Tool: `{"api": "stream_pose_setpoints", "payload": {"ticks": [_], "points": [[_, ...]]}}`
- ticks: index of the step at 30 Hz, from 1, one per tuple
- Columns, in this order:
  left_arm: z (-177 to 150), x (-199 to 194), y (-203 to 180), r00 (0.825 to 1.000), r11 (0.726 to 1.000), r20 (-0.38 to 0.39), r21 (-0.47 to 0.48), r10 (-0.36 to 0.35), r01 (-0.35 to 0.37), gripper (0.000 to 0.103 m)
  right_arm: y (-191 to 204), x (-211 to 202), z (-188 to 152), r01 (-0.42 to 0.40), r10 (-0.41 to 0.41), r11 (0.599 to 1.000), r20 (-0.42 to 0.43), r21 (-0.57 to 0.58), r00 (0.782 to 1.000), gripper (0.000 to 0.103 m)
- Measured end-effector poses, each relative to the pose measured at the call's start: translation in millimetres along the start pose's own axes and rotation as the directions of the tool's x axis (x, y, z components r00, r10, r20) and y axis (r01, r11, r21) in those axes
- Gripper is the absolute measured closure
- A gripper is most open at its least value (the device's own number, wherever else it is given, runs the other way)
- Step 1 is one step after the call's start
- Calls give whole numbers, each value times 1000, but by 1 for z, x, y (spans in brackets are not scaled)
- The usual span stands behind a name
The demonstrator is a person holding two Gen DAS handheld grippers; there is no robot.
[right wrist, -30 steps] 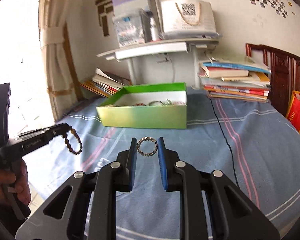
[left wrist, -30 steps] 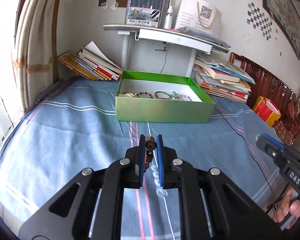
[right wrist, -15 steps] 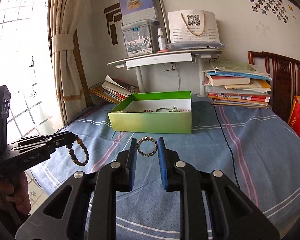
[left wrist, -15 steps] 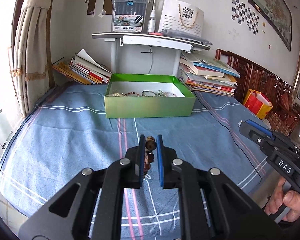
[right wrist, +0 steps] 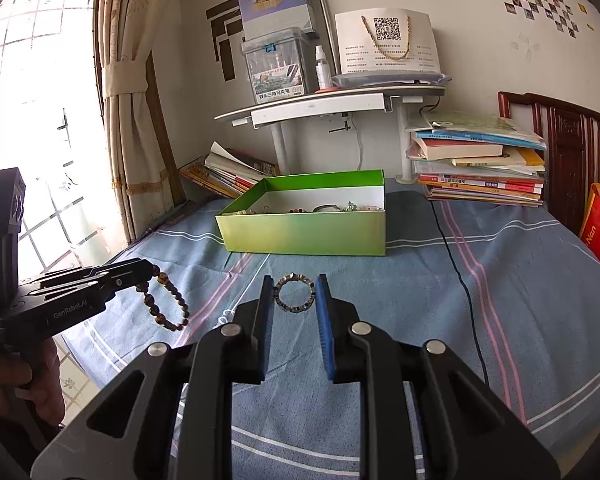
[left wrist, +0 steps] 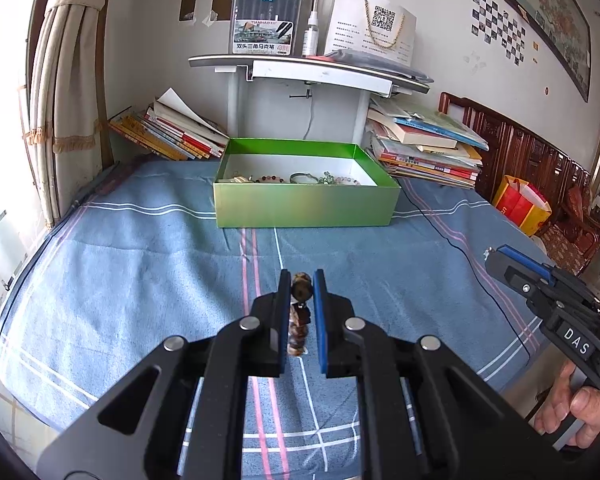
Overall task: Organize jewelry
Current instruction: 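Lift the bead bracelet with the left tool while the right tool lifts the ring, then carry both items over the green box and open both tools to drop them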
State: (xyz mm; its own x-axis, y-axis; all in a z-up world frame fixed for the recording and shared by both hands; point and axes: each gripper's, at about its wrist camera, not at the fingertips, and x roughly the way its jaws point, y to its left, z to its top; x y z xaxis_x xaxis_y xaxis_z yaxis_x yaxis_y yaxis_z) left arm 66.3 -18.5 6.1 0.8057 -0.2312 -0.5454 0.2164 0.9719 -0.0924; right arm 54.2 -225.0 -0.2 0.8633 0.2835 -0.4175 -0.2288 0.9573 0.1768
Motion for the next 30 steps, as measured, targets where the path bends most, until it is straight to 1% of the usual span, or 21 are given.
{"api": "stream_pose_setpoints", "payload": {"ticks": [11,13,16,19,22,23,24,27,30], "points": [[2,5,1,1000,1000,-7,-3,-6,6,92,-1,3,2,-1,1,1000,-4,-1,1000,82],[6,6,2,1000,1000,-8,-1,-14,14,92,-2,4,5,-2,2,1000,-1,-5,1000,82],[21,11,3,1000,1000,-5,6,-28,28,92,-4,8,17,-10,10,1000,7,-11,1000,82],[45,16,3,999,999,11,24,-47,47,92,-7,19,37,-15,16,999,14,-29,1000,82],[78,29,2,998,997,24,50,-52,51,92,-12,39,64,-31,32,999,10,-42,999,82],[94,38,2,998,997,22,60,-58,57,92,-13,46,73,-33,34,998,12,-46,999,82],[103,44,2,998,996,19,61,-64,63,92,-16,55,83,-30,31,998,15,-47,999,82],[139,77,2,997,994,-6,70,-83,83,92,-27,88,111,-55,55,998,-8,-23,998,82],[164,120,0,997,995,-49,73,-67,70,92,-36,132,128,-43,41,999,-56,-22,998,82]]}}
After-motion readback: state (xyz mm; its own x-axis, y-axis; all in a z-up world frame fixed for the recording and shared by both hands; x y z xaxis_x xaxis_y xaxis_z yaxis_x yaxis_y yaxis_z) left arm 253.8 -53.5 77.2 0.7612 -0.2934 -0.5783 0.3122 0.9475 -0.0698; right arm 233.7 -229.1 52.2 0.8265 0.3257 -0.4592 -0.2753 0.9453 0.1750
